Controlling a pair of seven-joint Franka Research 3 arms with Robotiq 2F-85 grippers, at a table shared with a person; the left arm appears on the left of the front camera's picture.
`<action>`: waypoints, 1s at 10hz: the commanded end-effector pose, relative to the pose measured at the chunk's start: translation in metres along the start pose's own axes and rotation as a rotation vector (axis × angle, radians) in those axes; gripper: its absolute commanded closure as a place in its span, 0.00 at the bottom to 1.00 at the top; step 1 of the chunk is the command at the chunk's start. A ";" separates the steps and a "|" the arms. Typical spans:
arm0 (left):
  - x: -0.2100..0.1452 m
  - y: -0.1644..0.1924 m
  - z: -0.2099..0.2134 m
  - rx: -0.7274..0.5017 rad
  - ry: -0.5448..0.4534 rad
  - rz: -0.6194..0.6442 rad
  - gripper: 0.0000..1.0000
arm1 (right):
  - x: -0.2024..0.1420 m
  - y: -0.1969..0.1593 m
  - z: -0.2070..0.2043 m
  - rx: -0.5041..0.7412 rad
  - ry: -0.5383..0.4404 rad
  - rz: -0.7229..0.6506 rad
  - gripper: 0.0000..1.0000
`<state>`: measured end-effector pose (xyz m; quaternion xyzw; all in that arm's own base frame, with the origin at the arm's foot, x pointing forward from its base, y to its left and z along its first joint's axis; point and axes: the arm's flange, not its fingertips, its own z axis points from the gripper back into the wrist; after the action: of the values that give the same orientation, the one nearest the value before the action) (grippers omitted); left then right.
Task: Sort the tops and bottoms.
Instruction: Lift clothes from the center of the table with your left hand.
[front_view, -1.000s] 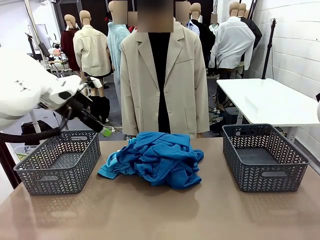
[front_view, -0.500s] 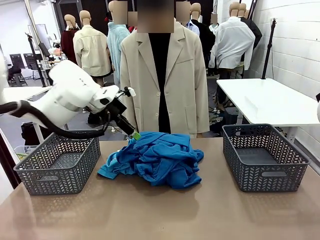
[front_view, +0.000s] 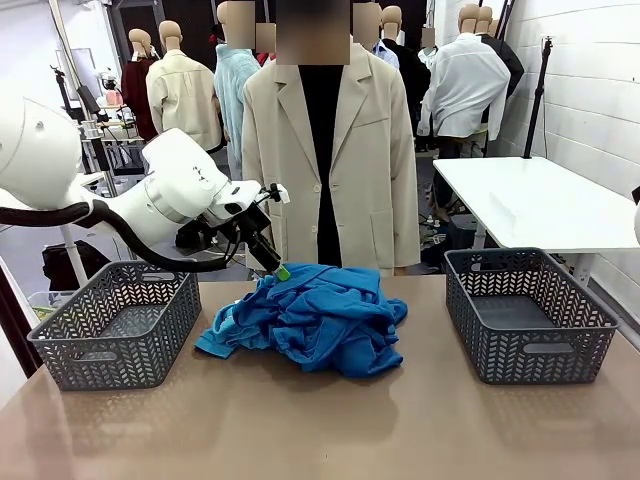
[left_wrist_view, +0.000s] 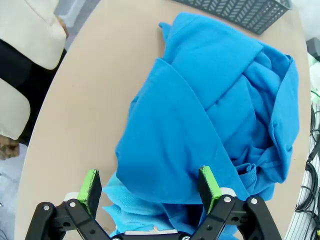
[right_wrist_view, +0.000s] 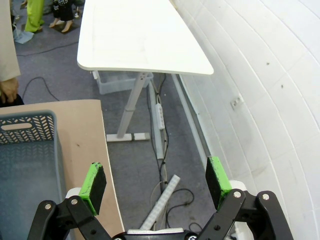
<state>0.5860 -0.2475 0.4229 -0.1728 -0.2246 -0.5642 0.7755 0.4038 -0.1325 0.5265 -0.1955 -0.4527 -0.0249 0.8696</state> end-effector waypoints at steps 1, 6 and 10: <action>0.006 0.010 -0.001 -0.028 0.005 0.024 0.00 | 0.000 -0.001 0.000 -0.001 0.008 0.010 0.00; 0.005 0.012 0.000 -0.074 0.000 0.055 0.61 | 0.000 -0.001 0.000 -0.001 0.008 0.010 0.00; 0.007 0.010 0.005 -0.118 -0.013 0.076 1.00 | 0.000 -0.001 0.000 -0.001 0.008 0.010 0.00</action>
<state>0.5951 -0.2484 0.4250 -0.2159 -0.1942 -0.5515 0.7820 0.4039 -0.1325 0.5265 -0.1955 -0.4527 -0.0249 0.8696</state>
